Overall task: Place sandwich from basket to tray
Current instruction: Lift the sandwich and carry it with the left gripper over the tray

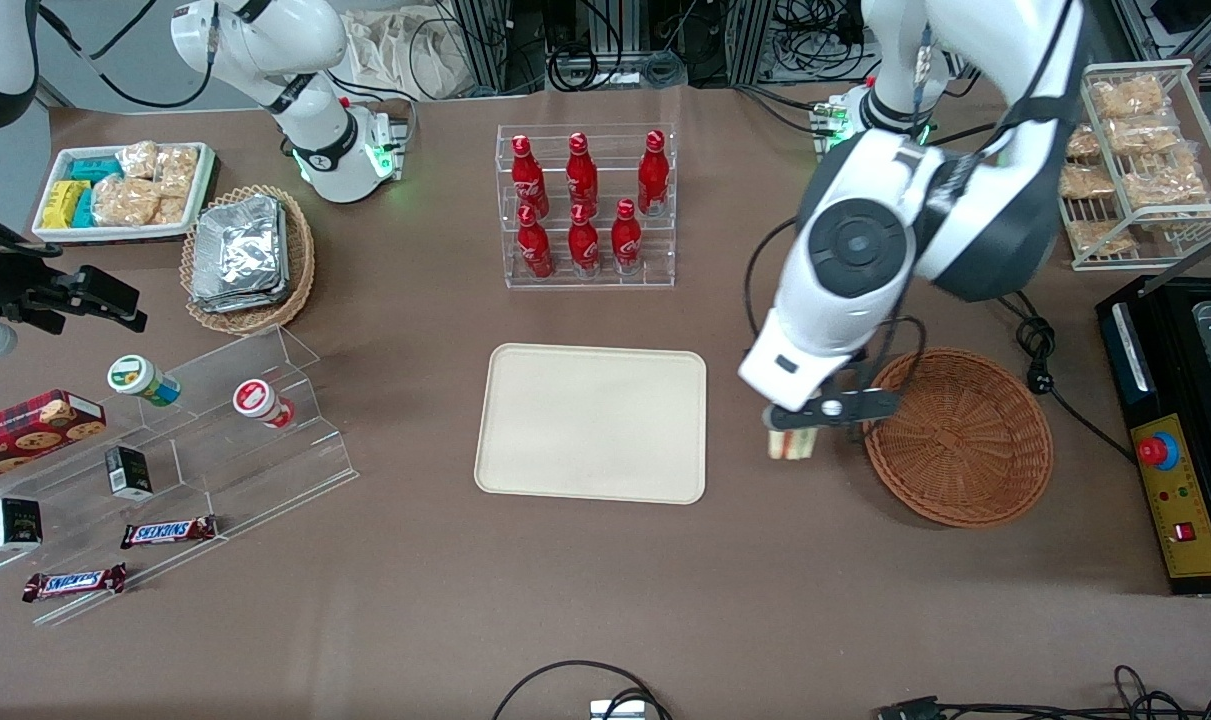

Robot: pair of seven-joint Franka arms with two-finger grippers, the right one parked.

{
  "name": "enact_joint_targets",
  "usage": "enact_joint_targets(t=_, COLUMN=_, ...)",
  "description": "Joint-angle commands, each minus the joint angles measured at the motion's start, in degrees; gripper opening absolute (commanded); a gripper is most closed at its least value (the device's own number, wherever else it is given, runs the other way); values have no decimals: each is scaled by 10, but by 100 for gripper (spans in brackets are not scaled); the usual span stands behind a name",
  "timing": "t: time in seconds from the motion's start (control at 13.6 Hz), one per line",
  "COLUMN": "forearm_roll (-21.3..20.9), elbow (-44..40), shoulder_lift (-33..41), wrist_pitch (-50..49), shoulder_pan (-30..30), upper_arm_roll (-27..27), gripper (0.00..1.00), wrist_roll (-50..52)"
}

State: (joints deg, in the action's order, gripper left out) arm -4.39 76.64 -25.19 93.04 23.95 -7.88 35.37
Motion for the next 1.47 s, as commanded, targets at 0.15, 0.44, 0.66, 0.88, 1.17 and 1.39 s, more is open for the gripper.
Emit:
enact_joint_targets(t=0.15, forearm_roll=12, elbow=-30, shoulder_lift=-66, wrist_pitch=50, shoulder_pan=3, upper_arm_roll=-49, gripper=0, wrist_roll=-11)
enact_joint_targets(t=0.44, forearm_roll=0, elbow=-24, shoulder_lift=-129, wrist_pitch=114, shoulder_pan=21, upper_arm_roll=-63, gripper=0, wrist_roll=-2)
enact_joint_targets(t=0.66, forearm_roll=-23, elbow=-24, shoulder_lift=-169, wrist_pitch=160, shoulder_pan=22, upper_arm_roll=-58, gripper=0, wrist_roll=44)
enact_joint_targets(t=0.88, forearm_roll=-27, elbow=-14, shoulder_lift=-181, wrist_pitch=184, shoulder_pan=35, upper_arm_roll=-59, gripper=0, wrist_roll=58)
enact_joint_targets(t=1.17, forearm_roll=-92, elbow=-3, shoulder_lift=-195, wrist_pitch=185, shoulder_pan=38, upper_arm_roll=-59, gripper=0, wrist_roll=66)
enact_joint_targets(t=1.39, forearm_roll=-90, elbow=-3, shoulder_lift=-200, wrist_pitch=197, shoulder_pan=38, upper_arm_roll=-59, gripper=0, wrist_roll=72)
